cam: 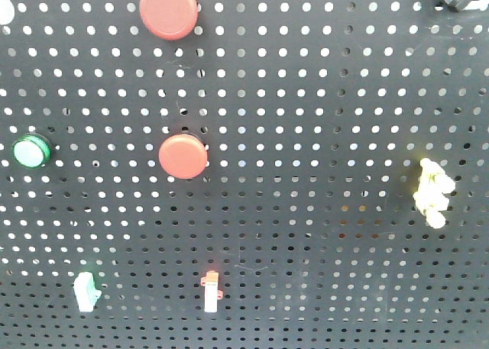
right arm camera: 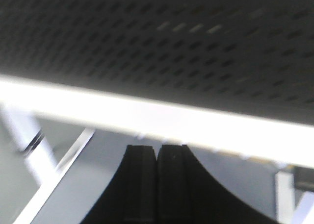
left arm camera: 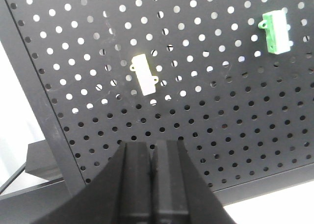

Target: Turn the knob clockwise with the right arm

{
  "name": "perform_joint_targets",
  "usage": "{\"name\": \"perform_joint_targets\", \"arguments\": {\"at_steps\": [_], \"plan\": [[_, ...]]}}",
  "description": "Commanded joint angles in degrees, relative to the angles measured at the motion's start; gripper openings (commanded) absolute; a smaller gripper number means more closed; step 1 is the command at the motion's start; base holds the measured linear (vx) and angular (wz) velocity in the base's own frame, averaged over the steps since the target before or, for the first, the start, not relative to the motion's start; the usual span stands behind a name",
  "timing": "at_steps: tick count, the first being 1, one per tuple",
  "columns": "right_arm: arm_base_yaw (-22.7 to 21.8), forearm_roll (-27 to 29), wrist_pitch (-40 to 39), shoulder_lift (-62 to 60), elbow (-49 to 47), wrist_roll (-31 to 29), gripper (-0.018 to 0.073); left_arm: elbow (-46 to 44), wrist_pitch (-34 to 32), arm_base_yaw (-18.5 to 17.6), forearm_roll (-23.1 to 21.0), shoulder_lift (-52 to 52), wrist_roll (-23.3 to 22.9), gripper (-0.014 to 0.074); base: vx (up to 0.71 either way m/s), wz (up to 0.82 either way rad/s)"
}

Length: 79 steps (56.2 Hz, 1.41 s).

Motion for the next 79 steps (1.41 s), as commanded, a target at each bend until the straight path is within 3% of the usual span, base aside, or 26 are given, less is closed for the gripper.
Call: {"name": "perform_joint_targets", "arguments": {"at_steps": [1,7,26,41,79], "plan": [[-4.95,-0.46,-11.33,-1.29,2.16,-0.5,-0.0008,1.87,-4.35,-0.45,-0.3,-0.98,-0.22,-0.0006,0.0,0.0],[-9.09,-0.44,-23.3,-1.28,9.0,-0.27,-0.0008,1.87,-4.35,-0.45,-0.3,-0.98,-0.22,-0.0006,0.0,0.0],[-10.32,-0.65,-22.35,-1.28,8.76,-0.48,-0.0008,1.87,-4.39,-0.45,-0.3,-0.98,-0.22,-0.0006,0.0,0.0],[-10.32,-0.59,-28.46,-1.28,8.76,-0.3,-0.0008,1.87,-4.39,-0.45,-0.3,-0.98,-0.22,-0.0006,0.0,0.0],[-10.32,-0.89,-28.02,-1.28,8.76,-0.3,-0.0008,1.87,-4.39,-0.45,-0.3,-0.98,-0.22,-0.0006,0.0,0.0]]}}
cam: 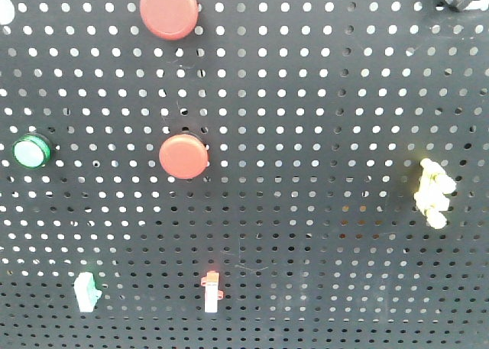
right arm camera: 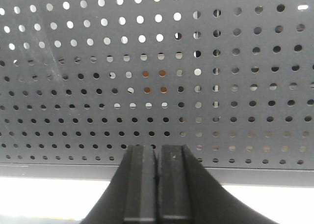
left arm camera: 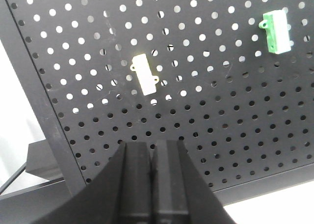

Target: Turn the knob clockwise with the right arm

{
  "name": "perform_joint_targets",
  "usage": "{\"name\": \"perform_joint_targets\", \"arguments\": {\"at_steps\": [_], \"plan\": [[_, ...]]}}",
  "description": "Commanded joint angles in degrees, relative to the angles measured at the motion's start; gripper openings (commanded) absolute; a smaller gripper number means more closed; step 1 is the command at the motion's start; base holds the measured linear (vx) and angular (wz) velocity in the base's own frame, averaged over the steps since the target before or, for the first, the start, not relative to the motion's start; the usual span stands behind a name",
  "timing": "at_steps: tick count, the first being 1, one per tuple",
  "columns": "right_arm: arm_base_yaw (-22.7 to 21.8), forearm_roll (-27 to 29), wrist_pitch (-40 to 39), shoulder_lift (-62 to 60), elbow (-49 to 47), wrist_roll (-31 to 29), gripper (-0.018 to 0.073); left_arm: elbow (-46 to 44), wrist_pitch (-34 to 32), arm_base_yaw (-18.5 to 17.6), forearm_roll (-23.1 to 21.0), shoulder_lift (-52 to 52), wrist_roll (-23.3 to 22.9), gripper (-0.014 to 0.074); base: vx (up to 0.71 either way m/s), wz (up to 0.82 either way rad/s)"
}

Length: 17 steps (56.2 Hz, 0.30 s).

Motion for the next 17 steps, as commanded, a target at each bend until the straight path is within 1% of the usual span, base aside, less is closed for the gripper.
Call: {"name": "perform_joint_targets", "arguments": {"at_steps": [1,17], "plan": [[-0.33,-0.51,-5.11,-0.64,0.44,-0.35,-0.0008,1.87,-4.39,-0.45,-0.3,-0.98,-0.22,-0.0006,0.0,0.0],[-0.33,-0.51,-5.11,-0.64,0.44,-0.35,-0.0008,1.87,-4.39,-0.45,-0.3,-0.98,-0.22,-0.0006,0.0,0.0]]}}
